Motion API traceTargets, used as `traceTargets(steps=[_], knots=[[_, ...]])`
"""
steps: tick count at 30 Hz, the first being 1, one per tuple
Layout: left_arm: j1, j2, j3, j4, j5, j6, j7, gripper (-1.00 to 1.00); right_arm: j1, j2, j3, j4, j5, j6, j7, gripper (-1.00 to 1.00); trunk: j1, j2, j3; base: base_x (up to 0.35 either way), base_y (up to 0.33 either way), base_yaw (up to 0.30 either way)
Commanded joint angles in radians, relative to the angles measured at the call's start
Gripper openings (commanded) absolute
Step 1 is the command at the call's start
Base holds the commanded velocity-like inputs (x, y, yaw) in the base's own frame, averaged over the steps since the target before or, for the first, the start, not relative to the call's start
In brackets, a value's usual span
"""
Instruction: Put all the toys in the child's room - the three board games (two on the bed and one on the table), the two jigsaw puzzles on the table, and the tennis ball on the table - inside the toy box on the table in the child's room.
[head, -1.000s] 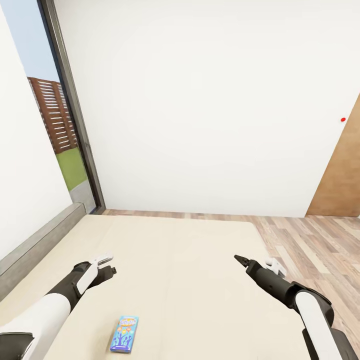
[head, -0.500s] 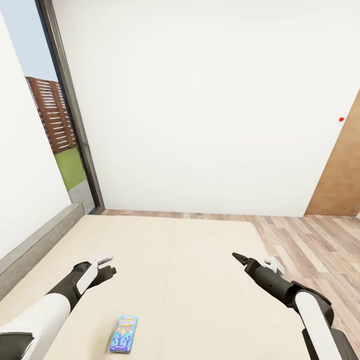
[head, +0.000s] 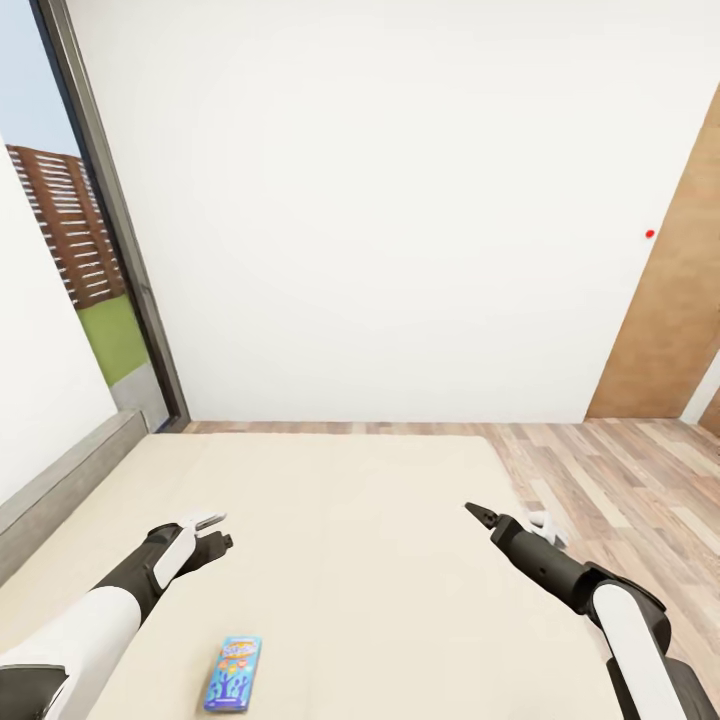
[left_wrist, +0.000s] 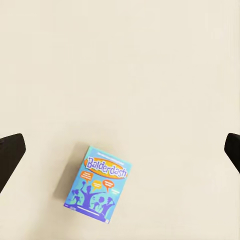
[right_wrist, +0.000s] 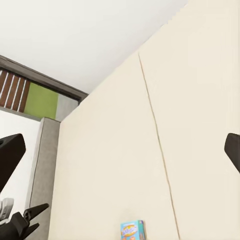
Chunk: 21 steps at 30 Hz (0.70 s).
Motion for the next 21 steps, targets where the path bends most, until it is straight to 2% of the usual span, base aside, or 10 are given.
traceTargets(steps=[1,8,21], knots=[[-0.001,0.001,-0.006,-0.002,0.010,0.004,0.008,1.00,-0.001,0.000,-0.001,-0.001,-0.009,0.005,-0.006,1.00,0.001,-0.002,-0.002,0.000,0.095,-0.023],[-0.001,0.002,-0.006,-0.002,0.010,0.004,0.008,1.00,-0.001,0.000,-0.002,-0.001,-0.009,0.005,-0.006,1.00,0.001,-0.002,-0.003,-0.042,0.162,-0.008],[-0.001,0.001,-0.006,-0.002,0.011,0.004,0.008,1.00,-0.001,0.000,-0.002,-0.001,-0.009,0.005,-0.005,1.00,0.001,-0.002,-0.003,-0.006,0.017,0.000]])
